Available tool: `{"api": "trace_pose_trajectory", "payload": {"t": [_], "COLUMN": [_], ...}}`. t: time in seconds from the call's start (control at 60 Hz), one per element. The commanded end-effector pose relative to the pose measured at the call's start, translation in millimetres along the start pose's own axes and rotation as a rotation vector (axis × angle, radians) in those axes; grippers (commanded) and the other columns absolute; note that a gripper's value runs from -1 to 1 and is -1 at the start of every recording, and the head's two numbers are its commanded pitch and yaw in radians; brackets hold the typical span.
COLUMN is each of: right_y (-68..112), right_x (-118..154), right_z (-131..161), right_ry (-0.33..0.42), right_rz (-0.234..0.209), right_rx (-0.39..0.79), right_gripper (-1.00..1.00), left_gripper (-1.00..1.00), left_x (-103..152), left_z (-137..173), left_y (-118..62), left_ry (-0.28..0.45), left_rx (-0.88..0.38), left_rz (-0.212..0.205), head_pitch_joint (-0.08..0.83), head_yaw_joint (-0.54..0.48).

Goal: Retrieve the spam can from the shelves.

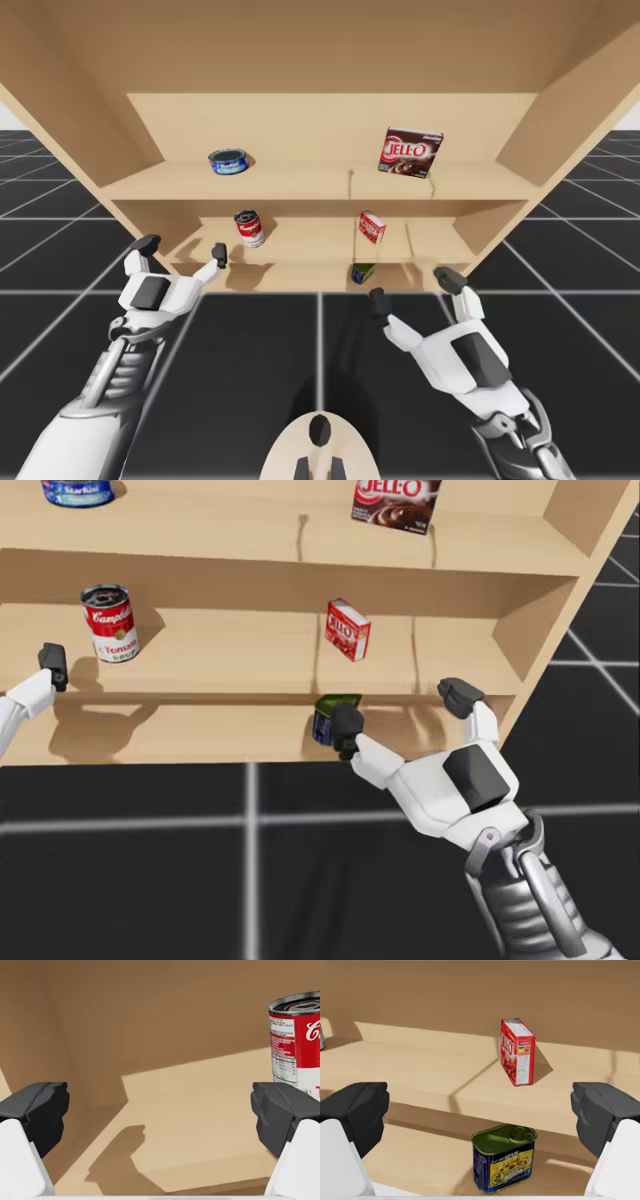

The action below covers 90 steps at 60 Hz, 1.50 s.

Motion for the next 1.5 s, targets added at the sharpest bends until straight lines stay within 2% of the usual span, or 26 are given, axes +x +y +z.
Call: {"api": "trace_pose_trajectory", "payload": {"t": [0.017, 0.15, 0.3, 0.583, 0.65, 0.75, 0.817, 1.133, 1.333, 1.5], "right_y": [7.2, 4.4, 2.9, 1.9, -0.6, -3.0, -6.4, -12.0, -10.7, -6.7], "right_x": [-27.8, -55.2, -77.0, -101.8, -108.8, -117.7, -123.8, -147.1, -162.1, -168.4], "right_z": [9.6, 0.8, -20.2, -63.0, -75.8, -88.6, -99.4, -138.4, -155.7, -164.5], "right_ry": [0.062, 0.108, 0.123, 0.196, 0.223, 0.249, 0.259, 0.31, 0.357, 0.368], "right_rz": [-0.106, -0.128, -0.15, -0.101, -0.111, -0.102, -0.073, -0.02, -0.031, -0.028], "right_rx": [0.011, 0.015, 0.014, 0.037, 0.031, 0.025, 0.004, -0.023, -0.014, 0.014], "right_gripper": [-1.0, -1.0, -1.0, -1.0, -1.0, -1.0, -1.0, -1.0, -1.0, -1.0], "left_gripper": [-1.0, -1.0, -1.0, -1.0, -1.0, -1.0, -1.0, -1.0, -1.0, -1.0], "left_x": [0.0, -0.3, 0.0, 0.0, 0.0, 0.0, 0.0, 0.0, -0.2, -0.4], "left_z": [1.0, 1.3, 1.7, 2.0, 2.2, 2.3, 2.3, 2.5, 2.3, 1.9], "left_y": [-1.1, -2.4, -4.3, -5.8, -5.9, -6.3, -6.3, -6.4, -5.2, -5.6], "left_ry": [-0.001, -0.001, -0.002, -0.003, -0.003, -0.002, -0.001, -0.002, -0.002, -0.004], "left_rx": [-0.005, -0.007, -0.008, -0.005, -0.005, -0.005, -0.006, -0.008, -0.006, -0.007], "left_rz": [-0.001, -0.005, -0.008, -0.021, -0.022, -0.023, -0.024, -0.029, -0.031, -0.034], "head_pitch_joint": [0.608, 0.613, 0.614, 0.621, 0.623, 0.624, 0.627, 0.635, 0.64, 0.642], "head_yaw_joint": [-0.15, -0.15, -0.15, -0.15, -0.15, -0.15, -0.14, -0.14, -0.13, -0.13]}}
